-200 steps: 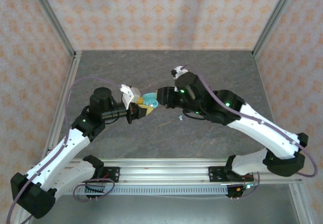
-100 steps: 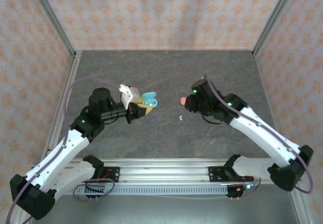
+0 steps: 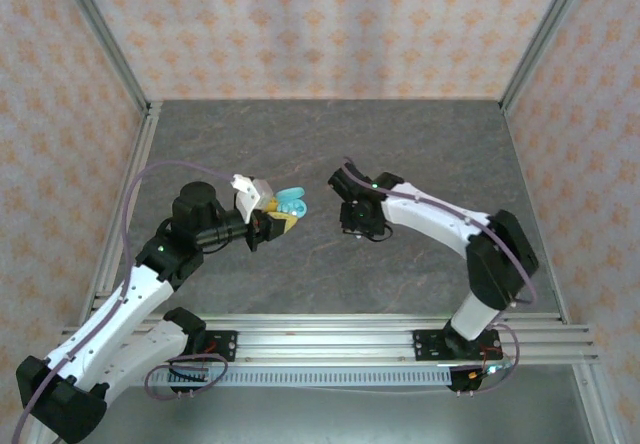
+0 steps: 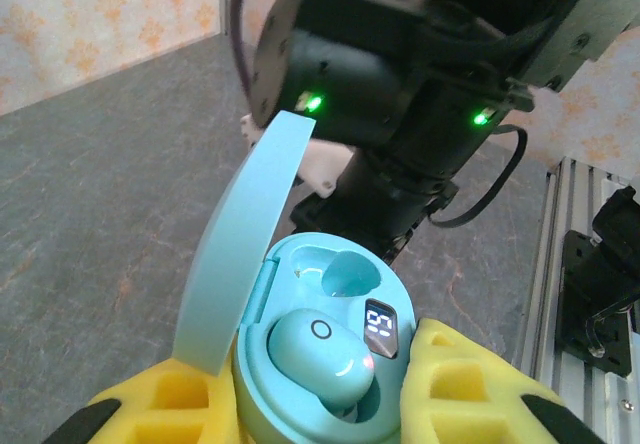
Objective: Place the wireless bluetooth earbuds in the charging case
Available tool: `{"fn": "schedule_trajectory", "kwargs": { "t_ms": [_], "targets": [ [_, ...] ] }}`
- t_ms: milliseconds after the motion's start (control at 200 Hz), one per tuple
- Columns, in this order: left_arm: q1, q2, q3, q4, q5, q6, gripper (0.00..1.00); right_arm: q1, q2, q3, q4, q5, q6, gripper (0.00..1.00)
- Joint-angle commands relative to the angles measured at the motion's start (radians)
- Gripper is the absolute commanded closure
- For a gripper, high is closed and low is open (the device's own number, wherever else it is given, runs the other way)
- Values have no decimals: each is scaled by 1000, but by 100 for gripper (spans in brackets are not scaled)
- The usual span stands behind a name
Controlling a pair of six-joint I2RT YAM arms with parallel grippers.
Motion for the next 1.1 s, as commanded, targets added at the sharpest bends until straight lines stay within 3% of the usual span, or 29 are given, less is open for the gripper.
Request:
{"fn": "schedule_trajectory", "kwargs": {
  "t_ms": [0,490,1096],
  "targets": [
    [-6,-24,-1,-19,-21,19,87,18,69,62,-79,72,-11,75],
    [-6,-42,-11,-36,-25,32,87,9,230,138,-89,109,-41,75],
    [-6,-43,-10,-35,-26,38,87,-22,286,148,-77,124,-62,72]
  ]
}}
